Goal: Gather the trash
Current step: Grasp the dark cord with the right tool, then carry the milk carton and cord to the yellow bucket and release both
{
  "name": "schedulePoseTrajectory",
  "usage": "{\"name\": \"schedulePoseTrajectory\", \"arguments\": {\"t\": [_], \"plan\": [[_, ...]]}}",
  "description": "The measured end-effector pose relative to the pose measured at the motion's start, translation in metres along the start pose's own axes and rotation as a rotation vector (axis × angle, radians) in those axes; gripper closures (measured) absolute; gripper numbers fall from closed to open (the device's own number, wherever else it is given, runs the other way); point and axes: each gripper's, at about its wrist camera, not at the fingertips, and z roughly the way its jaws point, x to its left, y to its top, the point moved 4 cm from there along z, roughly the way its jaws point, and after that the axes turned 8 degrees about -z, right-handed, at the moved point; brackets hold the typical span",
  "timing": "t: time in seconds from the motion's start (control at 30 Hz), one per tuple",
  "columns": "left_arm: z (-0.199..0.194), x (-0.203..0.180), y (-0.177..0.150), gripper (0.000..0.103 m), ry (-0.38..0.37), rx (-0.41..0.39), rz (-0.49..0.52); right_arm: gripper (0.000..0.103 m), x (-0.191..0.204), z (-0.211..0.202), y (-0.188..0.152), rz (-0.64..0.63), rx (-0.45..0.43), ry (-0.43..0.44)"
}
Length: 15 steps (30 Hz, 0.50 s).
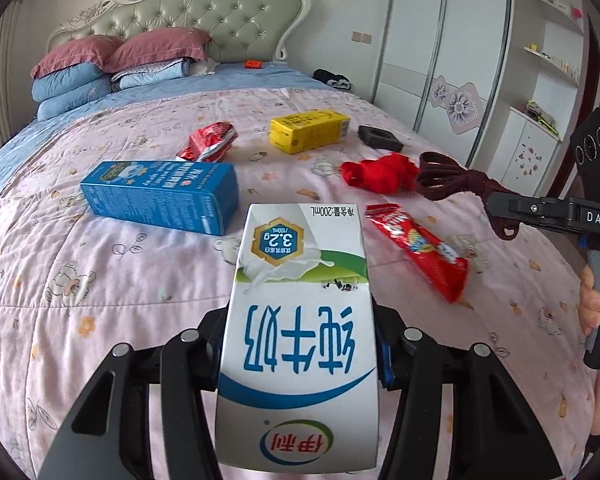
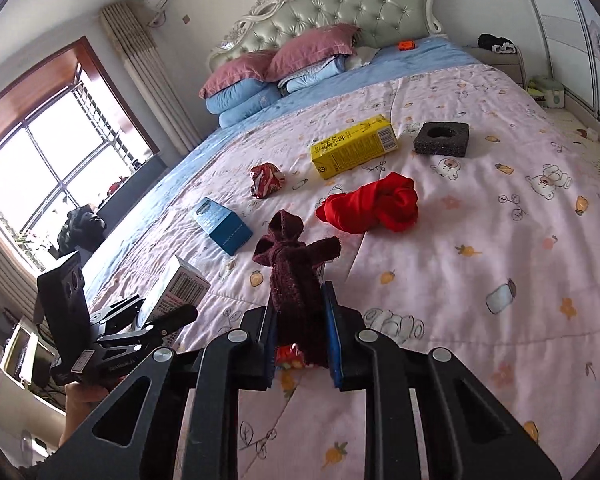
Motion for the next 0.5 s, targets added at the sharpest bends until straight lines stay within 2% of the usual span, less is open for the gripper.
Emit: {"name": "schedulePoseTrajectory", "arguments": {"t": [0.23, 0.5], "plan": [[-0.021, -0.089, -0.023, 0.05, -0.12, 0.031, 0.074, 0.083, -0.012, -0.062, -0.04, 0.033, -0.048, -0.015], [-0.006, -0.197, -0.046, 0.05, -0.17, 0.09, 0.225, 0.083, -0.058, -0.152, -0.088, 0.085, -0.104, -0.121]]}}
